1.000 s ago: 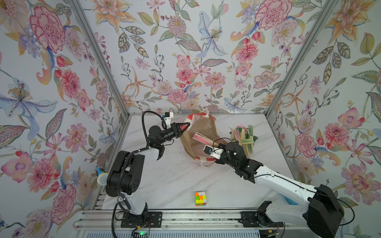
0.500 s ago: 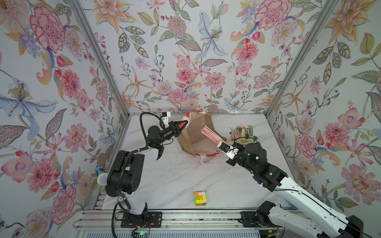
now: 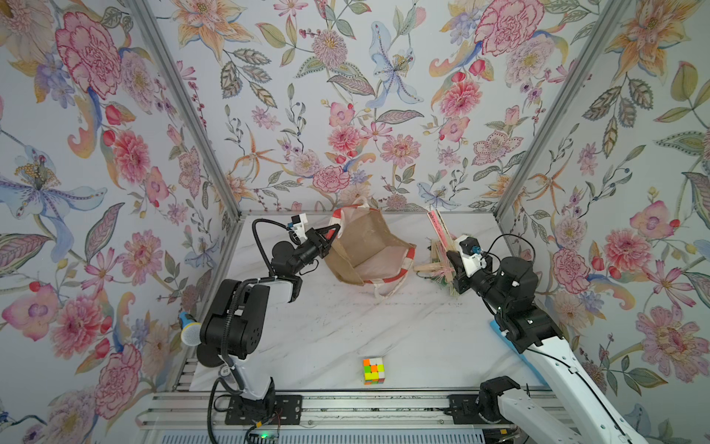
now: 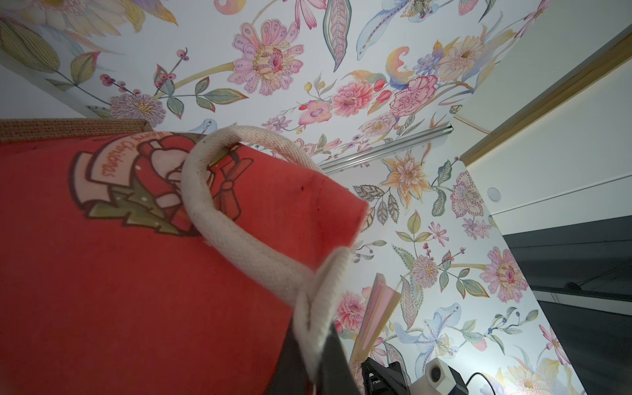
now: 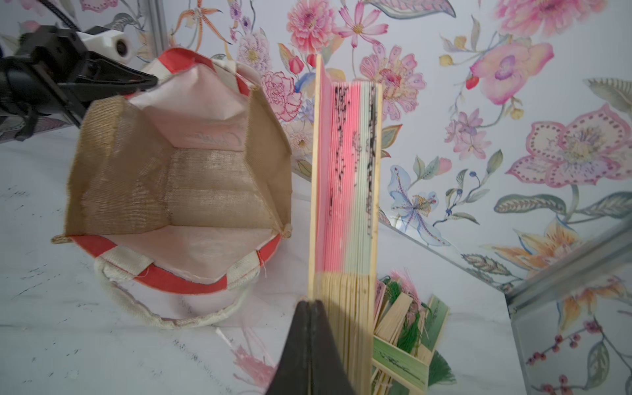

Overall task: Take out the folding fans from the tote bags
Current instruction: Place the canvas bag at the center of the board.

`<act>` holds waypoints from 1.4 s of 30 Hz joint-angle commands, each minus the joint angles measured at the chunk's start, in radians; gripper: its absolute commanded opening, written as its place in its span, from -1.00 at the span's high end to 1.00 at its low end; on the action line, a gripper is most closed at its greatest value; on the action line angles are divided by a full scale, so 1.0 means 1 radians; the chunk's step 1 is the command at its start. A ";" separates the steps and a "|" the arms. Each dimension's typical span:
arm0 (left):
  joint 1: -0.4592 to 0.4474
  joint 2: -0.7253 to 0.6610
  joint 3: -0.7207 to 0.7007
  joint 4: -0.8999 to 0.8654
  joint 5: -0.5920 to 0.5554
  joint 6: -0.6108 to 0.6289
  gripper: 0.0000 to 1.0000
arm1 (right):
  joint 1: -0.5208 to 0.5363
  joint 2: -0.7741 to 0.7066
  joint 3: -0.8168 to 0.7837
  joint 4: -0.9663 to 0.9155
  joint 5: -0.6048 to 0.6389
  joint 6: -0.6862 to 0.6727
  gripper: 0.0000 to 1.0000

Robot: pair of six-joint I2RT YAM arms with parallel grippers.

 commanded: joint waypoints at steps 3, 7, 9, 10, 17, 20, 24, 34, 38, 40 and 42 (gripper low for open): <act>0.027 -0.061 -0.073 0.051 -0.103 -0.042 1.00 | -0.108 0.107 0.061 -0.009 -0.030 0.180 1.00; 0.038 -0.069 -0.104 0.057 -0.162 -0.069 1.00 | -0.138 0.180 0.071 -0.013 0.020 0.233 1.00; 0.038 -0.058 -0.101 0.063 -0.170 -0.083 1.00 | -0.148 0.228 0.081 -0.026 0.045 0.257 1.00; 0.039 -0.049 -0.098 0.070 -0.171 -0.091 1.00 | -0.152 0.251 0.085 -0.030 0.054 0.267 1.00; 0.039 0.026 -0.106 0.168 -0.194 -0.183 1.00 | -0.168 0.449 0.106 -0.016 0.109 0.336 1.00; 0.043 0.036 -0.113 0.180 -0.200 -0.194 1.00 | -0.175 0.533 0.130 -0.003 0.120 0.349 1.00; 0.054 0.046 -0.113 0.187 -0.189 -0.185 1.00 | -0.184 0.631 0.154 0.033 0.128 0.348 1.00; 0.078 0.110 -0.135 0.234 -0.190 -0.207 1.00 | -0.193 0.778 0.199 0.054 0.137 0.338 0.78; 0.078 0.110 -0.132 0.237 -0.184 -0.196 1.00 | -0.193 0.779 0.190 0.063 0.126 0.339 0.48; 0.080 0.092 -0.130 0.215 -0.182 -0.177 1.00 | -0.193 0.772 0.182 0.071 0.119 0.339 0.38; 0.080 0.070 -0.126 0.171 -0.176 -0.144 1.00 | -0.194 0.760 0.178 0.073 0.117 0.338 0.31</act>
